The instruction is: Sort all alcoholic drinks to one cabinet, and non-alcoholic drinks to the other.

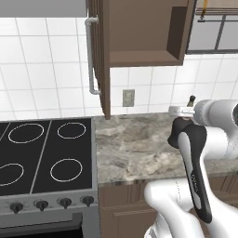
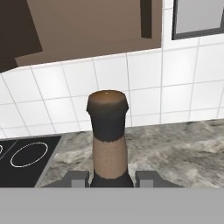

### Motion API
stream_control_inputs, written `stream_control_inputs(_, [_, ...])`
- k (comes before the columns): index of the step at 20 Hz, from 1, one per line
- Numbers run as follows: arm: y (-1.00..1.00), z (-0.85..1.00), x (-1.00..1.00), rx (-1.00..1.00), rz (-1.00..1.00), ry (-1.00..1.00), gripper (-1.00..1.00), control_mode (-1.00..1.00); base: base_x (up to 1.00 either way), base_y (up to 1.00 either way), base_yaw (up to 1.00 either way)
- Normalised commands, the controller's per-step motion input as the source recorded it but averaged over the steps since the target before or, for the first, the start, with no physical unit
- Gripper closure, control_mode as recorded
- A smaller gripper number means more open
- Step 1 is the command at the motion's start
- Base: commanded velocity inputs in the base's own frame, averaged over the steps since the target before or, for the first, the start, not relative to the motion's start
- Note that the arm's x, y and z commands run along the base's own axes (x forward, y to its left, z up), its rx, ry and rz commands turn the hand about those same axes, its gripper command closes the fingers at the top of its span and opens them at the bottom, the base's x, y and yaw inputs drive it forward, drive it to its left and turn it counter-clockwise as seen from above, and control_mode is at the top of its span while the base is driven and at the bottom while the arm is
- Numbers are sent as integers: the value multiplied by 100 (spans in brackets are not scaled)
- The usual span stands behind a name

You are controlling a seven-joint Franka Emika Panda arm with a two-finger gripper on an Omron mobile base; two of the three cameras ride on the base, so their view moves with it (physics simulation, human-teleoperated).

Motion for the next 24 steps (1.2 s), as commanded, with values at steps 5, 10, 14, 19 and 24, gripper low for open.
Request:
stream_control_inputs(5, [0, 0, 0, 0, 0, 0, 100, -100, 0, 0, 0])
stream_control_inputs(10, [0, 15, -8, 0, 0, -9, 100, -100, 0, 0, 0])
stream_control_inputs(14, [0, 32, -10, 0, 0, -11, 100, -100, 0, 0, 0])
stream_control_inputs(19, [0, 41, -4, 0, 0, -3, 100, -100, 0, 0, 0])
stream_control_inputs(24, [-1, 45, -1, 0, 0, 3, 100, -100, 0, 0, 0])
